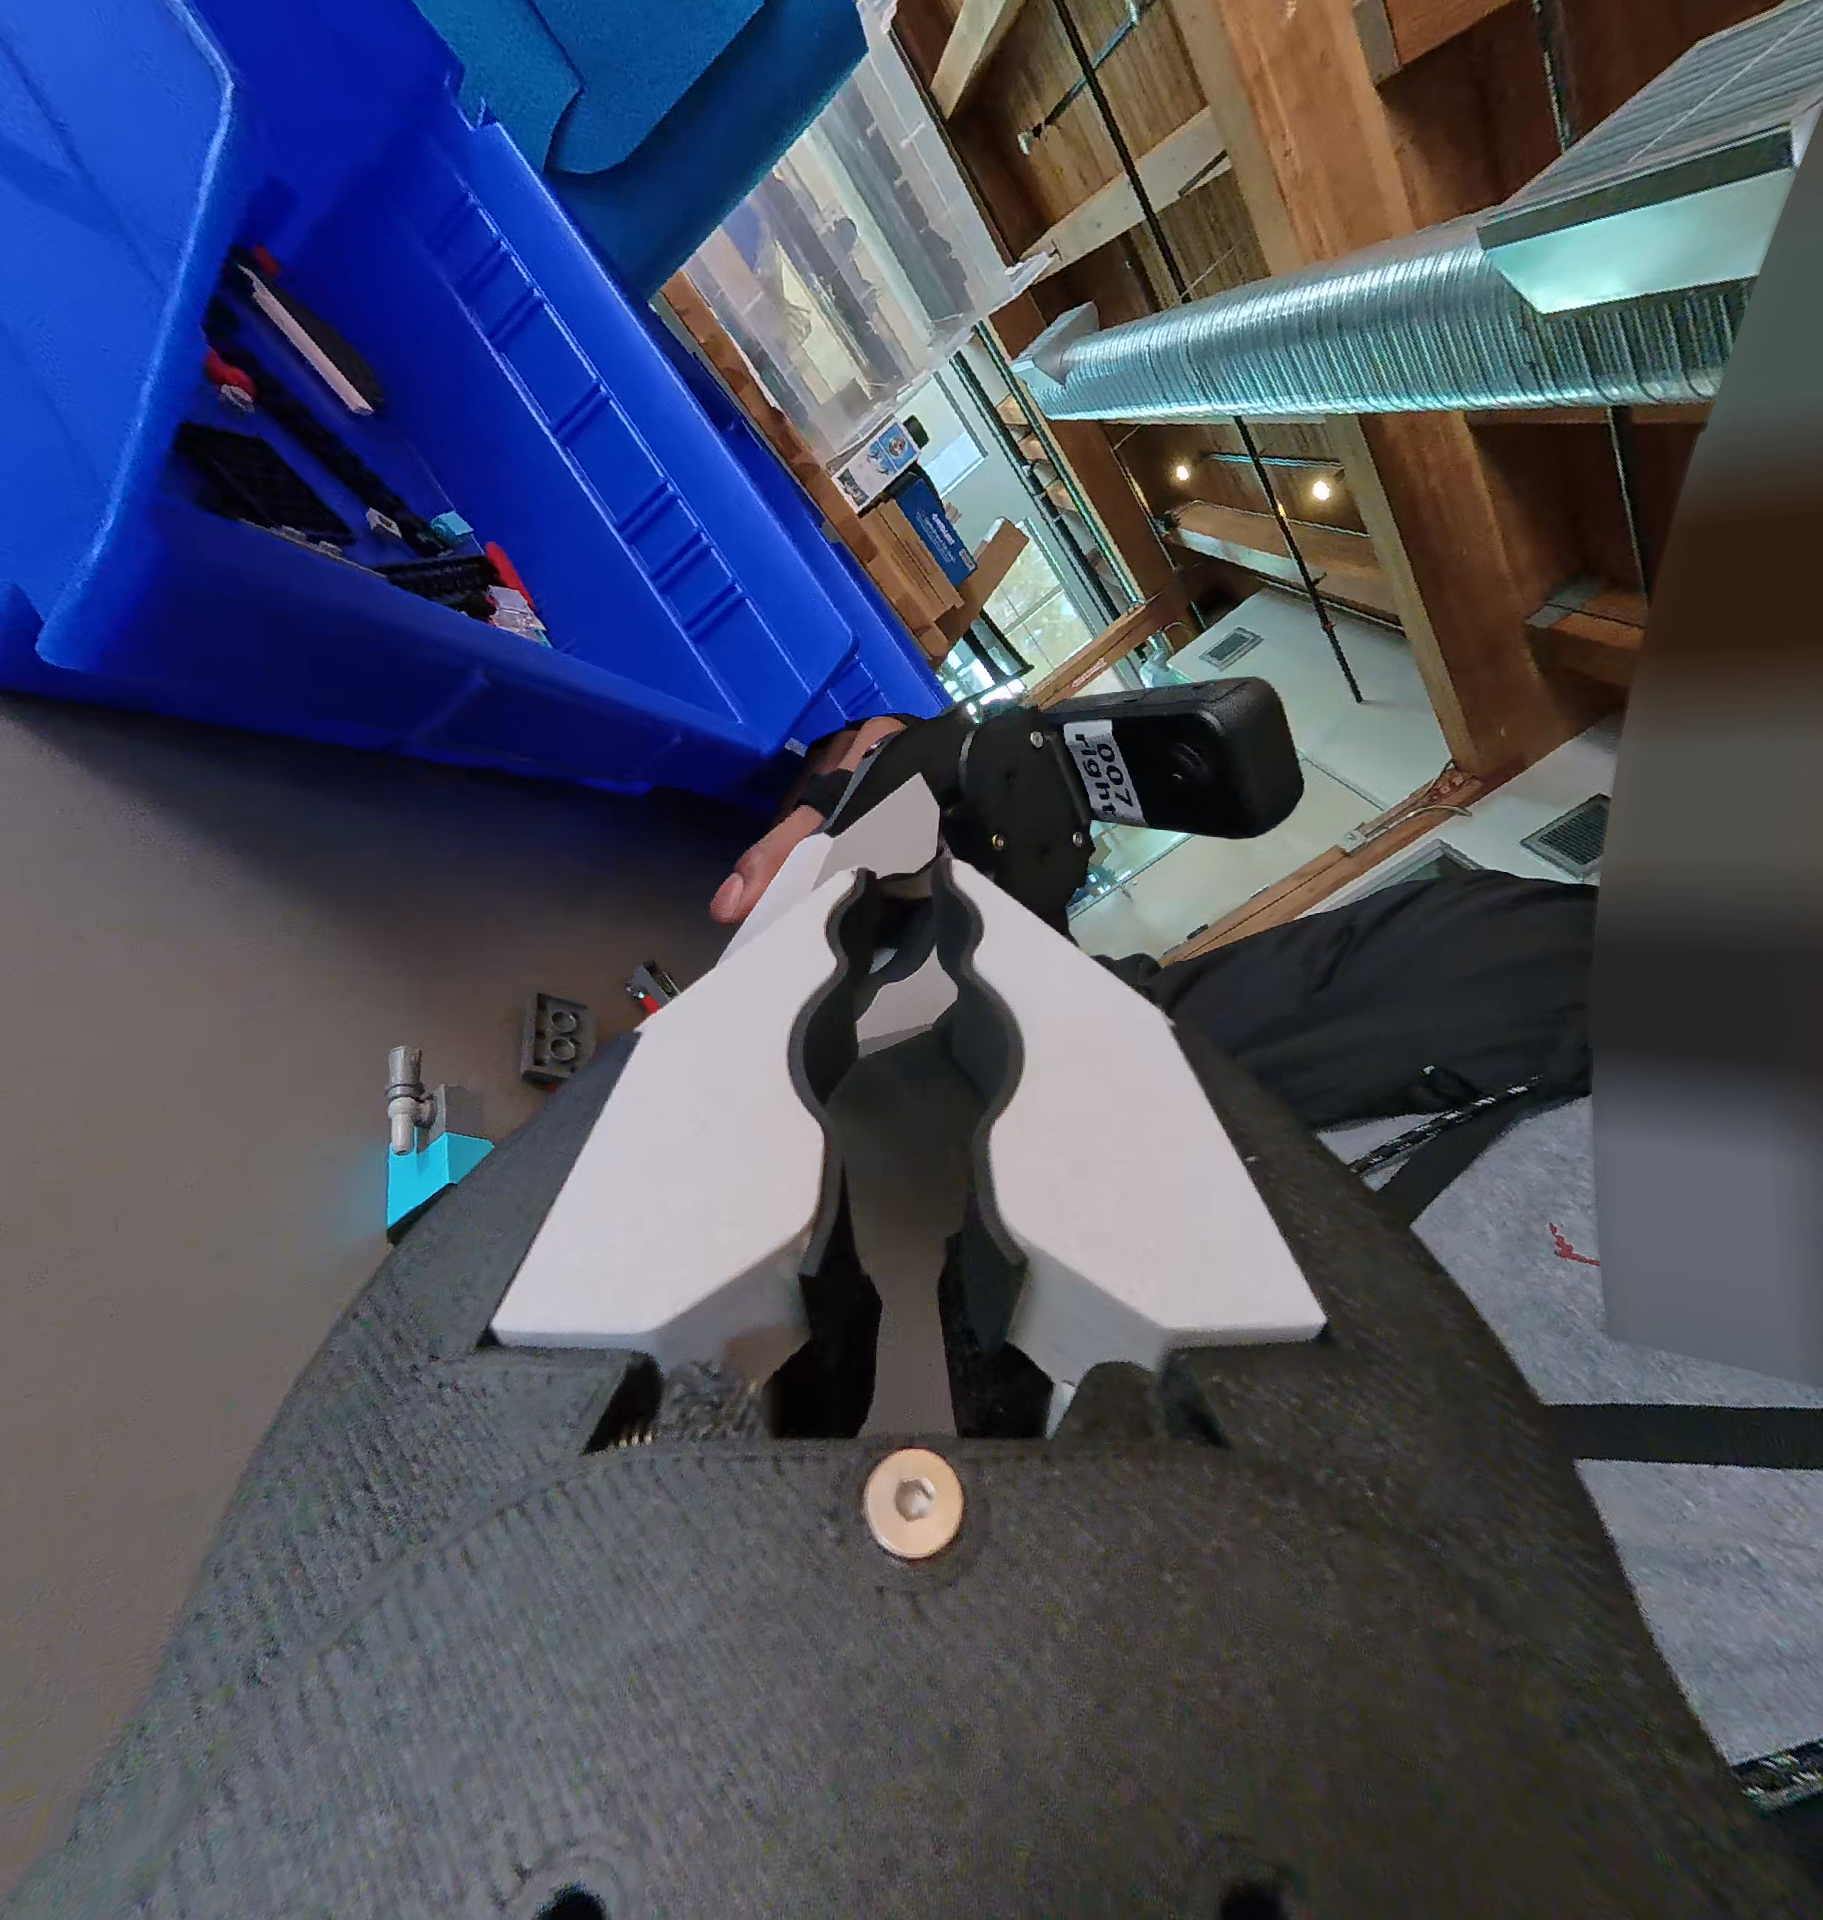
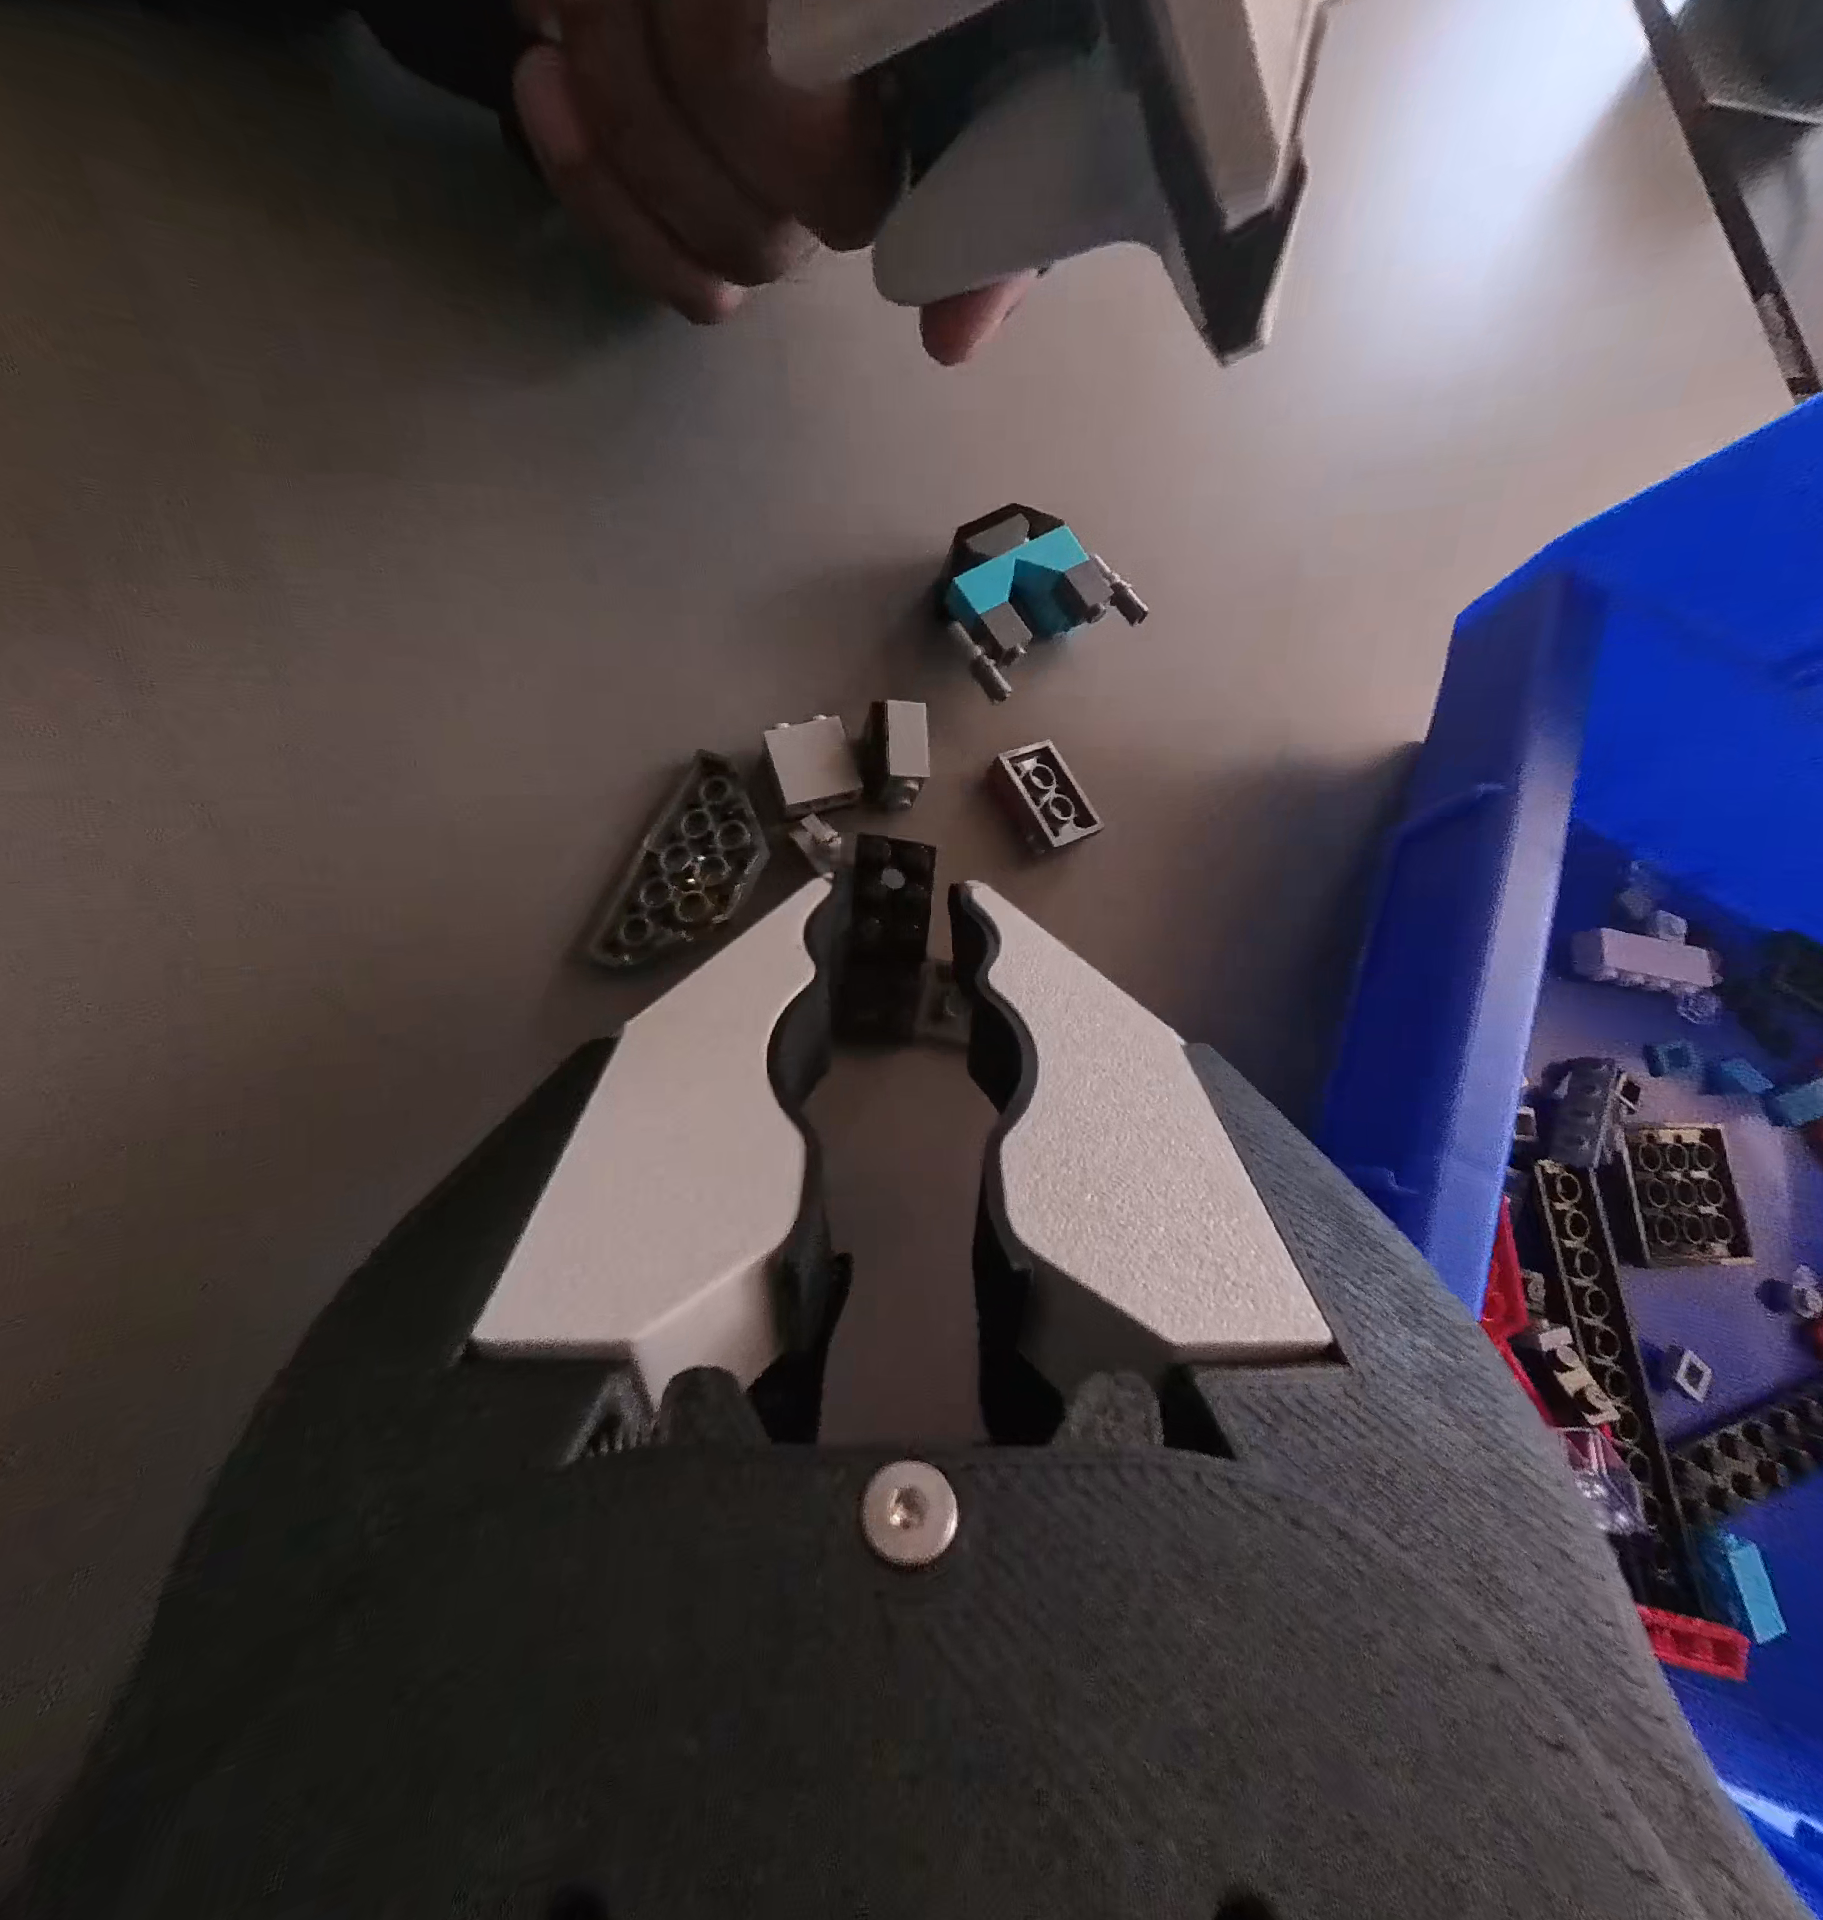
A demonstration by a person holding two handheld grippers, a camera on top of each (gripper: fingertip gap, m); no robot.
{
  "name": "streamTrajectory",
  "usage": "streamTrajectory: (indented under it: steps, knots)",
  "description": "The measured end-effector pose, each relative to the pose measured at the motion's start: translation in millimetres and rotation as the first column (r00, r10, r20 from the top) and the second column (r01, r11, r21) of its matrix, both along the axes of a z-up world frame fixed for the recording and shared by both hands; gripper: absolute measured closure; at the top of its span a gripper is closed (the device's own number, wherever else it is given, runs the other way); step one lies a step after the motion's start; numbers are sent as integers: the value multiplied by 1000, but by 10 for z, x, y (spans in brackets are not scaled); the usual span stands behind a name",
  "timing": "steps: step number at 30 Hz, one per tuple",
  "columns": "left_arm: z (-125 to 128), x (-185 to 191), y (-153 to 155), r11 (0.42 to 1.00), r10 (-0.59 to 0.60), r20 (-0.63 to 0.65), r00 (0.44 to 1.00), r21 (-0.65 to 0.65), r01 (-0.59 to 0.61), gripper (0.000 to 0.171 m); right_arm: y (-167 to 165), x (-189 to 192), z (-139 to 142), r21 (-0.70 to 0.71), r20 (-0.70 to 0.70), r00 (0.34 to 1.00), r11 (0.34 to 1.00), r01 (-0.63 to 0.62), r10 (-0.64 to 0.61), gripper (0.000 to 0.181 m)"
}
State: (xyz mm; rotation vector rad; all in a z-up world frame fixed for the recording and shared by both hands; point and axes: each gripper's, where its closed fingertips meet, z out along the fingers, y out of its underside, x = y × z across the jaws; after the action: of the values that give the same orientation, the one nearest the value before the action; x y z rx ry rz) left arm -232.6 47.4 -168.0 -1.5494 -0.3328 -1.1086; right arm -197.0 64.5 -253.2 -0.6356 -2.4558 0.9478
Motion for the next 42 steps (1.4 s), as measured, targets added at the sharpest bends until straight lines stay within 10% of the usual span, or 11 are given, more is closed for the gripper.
streamTrajectory:
  steps: [17, 24, 34, 42]
  knots:
    - [-16, -18, 1, 1000, 19, -47, 999, -20, -20, 160, -241, -202, 1, -98, 4, 995, 990, 99, -99, 169]
    - [-52, -38, 4, 999, 28, -67, 997, -37, -31, 160, -164, -302, 276, -359, 91, 975, 906, 224, -205, 170]
    - [-121, -66, 11, 996, 42, -110, 993, -71, -50, 160, -105, -247, 34, -58, -17, 985, 984, 170, -171, 169]
    - [-105, -91, 2, 996, 52, -115, 992, -69, -61, 160, -45, -188, 160, -117, -2, 990, 983, 143, -144, 156]
